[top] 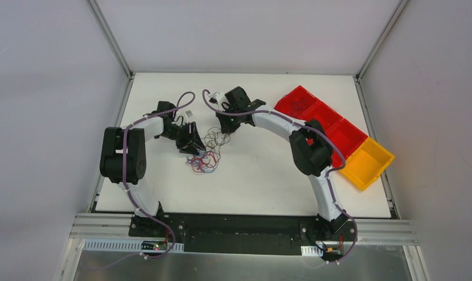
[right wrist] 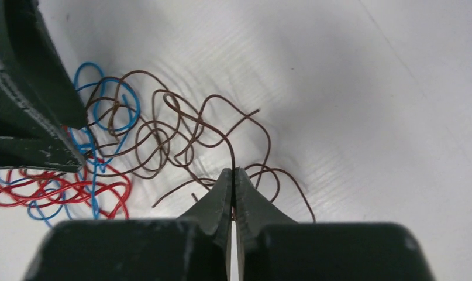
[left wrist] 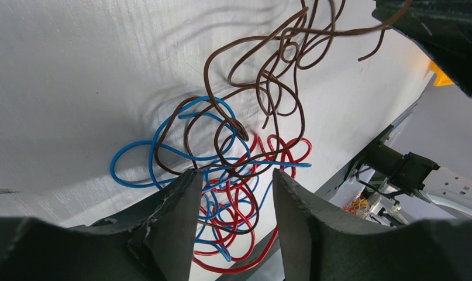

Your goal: Untangle the cables

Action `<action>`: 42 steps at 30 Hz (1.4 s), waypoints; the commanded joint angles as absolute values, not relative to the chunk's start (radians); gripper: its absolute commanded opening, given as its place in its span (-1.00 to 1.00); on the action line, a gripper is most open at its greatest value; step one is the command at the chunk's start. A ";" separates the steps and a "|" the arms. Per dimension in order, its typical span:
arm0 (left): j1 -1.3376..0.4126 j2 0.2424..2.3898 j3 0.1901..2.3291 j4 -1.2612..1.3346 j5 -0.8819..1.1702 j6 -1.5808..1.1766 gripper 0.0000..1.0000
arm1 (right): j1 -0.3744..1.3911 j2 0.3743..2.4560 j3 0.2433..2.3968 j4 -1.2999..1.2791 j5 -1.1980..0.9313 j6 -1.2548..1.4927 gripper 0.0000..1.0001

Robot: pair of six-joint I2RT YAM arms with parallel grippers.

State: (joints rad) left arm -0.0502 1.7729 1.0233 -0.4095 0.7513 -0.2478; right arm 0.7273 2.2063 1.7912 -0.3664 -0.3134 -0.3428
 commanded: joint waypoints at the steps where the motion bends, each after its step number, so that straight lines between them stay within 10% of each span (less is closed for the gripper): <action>1: -0.035 1.779 1.051 -0.449 0.766 -0.258 -0.07 | 0.715 2.107 1.742 -0.303 -0.200 -0.420 -1.00; 19: -0.031 1.778 1.016 -0.513 0.666 -0.214 -1.00 | 0.550 1.643 1.656 -0.014 0.172 -0.659 -1.00; 30: -0.026 1.761 1.039 -0.541 0.722 -0.120 -1.00 | 0.512 1.494 1.812 -0.138 0.051 -0.574 -1.00; 36: -0.026 1.534 1.057 -0.370 0.896 -0.096 0.34 | 0.542 1.427 1.833 -0.209 -0.147 -0.443 -1.00; 42: -0.074 1.369 1.074 -0.107 0.967 -0.136 0.88 | 0.606 1.394 1.823 -0.234 -0.197 -0.387 -1.00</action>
